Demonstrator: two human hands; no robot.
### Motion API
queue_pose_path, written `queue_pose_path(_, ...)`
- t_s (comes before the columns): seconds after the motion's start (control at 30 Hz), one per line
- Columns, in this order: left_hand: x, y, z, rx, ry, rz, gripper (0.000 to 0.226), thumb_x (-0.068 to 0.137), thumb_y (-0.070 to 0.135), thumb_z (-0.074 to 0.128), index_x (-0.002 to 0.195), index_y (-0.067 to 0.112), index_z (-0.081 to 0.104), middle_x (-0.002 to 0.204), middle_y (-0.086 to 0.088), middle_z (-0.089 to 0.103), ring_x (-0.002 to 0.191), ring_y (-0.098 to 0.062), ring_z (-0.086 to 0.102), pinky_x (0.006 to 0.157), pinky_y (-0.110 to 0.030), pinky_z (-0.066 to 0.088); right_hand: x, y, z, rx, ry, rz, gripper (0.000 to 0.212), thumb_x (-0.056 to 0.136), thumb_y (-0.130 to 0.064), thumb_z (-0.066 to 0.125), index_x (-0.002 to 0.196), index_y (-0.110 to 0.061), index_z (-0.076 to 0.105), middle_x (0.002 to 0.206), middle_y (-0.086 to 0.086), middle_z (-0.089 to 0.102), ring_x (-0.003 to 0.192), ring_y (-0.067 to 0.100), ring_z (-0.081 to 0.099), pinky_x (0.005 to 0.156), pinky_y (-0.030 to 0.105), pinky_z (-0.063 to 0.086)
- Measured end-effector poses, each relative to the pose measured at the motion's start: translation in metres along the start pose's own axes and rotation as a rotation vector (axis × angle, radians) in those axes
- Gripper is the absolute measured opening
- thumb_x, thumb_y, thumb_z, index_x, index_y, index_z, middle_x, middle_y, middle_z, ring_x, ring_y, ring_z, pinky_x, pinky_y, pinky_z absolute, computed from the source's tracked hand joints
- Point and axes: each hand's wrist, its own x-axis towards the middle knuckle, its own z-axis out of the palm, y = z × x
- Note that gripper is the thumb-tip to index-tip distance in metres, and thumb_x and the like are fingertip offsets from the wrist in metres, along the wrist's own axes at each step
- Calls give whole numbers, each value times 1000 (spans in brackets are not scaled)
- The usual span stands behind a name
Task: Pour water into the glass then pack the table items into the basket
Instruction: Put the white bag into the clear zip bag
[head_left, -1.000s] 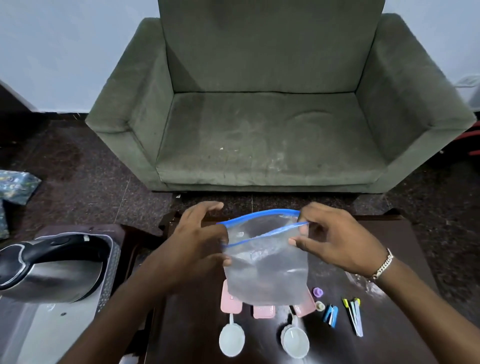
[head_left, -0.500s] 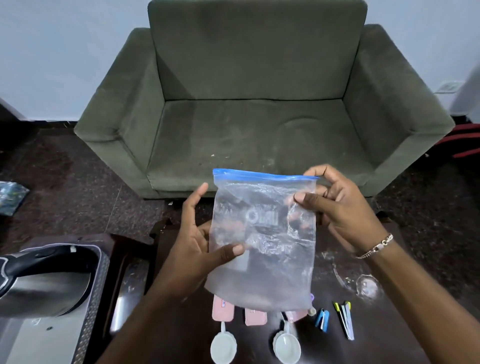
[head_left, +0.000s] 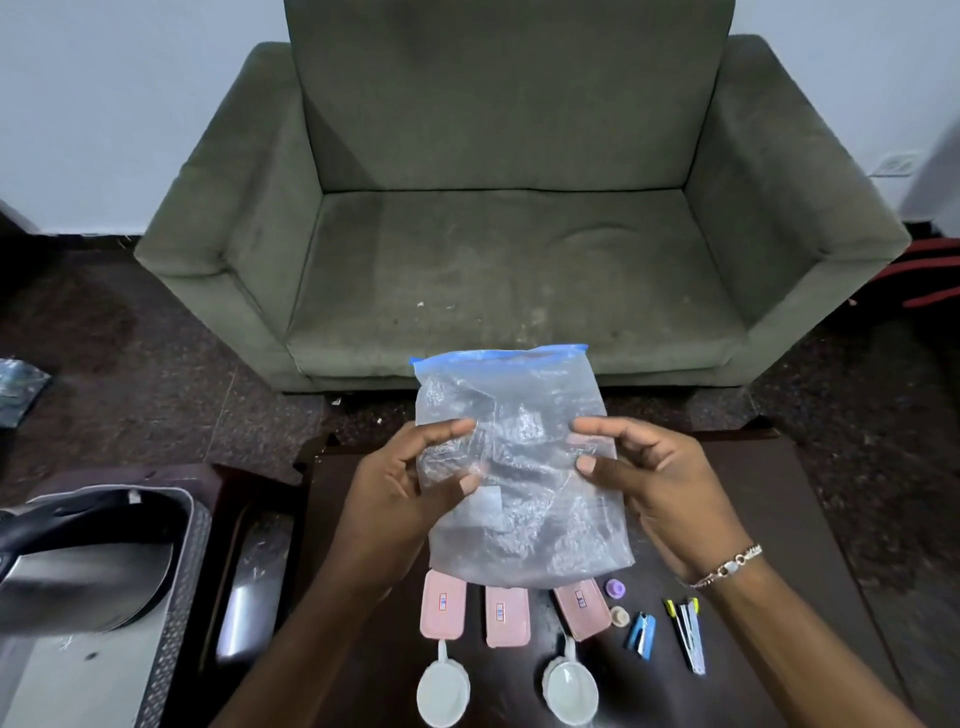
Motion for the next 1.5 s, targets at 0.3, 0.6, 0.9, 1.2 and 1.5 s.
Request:
queue_pose_path(0.3,4,-4,6,278,124,2,44,81,4,86,117,24,74,109,2,76,101,-11,74,90,-20,55,4,-6,-8,-209,121,-113,39,80,8,77,107,-20,78,100,16,78,84,17,67,82,32,57)
queue_pose_path(0.6,9,-6,13,642,234,115,13,87,19,80,89,29,73,99,12,54,89,4,58,71,-4,43,-10,-8,-4,-805,172,-247,15,90,-10,72,80,-21,72,84,1,56,81,10,55,73,14,41)
queue_pose_path(0.9,-4,-19,2,566,298,72,34,106,41,51,81,23,38,58,-1,45,51,-7,35,47,-23,31,-8,11,26,-681,218,-301,21,102,-26,55,82,-19,51,71,-6,54,65,6,46,66,32,42)
queue_pose_path(1.2,-28,-29,-65,519,522,139,26,99,34,68,97,33,42,75,4,58,57,-11,53,50,-17,40,0,44,112,-485,314,-416,21,97,-19,66,111,-29,53,87,-11,59,71,9,57,61,21,44)
queue_pose_path(1.5,-97,-38,-210,500,453,-68,20,83,24,87,96,29,74,102,10,73,88,-9,71,70,-18,53,-1,102,213,-469,-141,-233,24,81,-15,83,101,-28,77,92,-9,63,71,11,56,66,19,47)
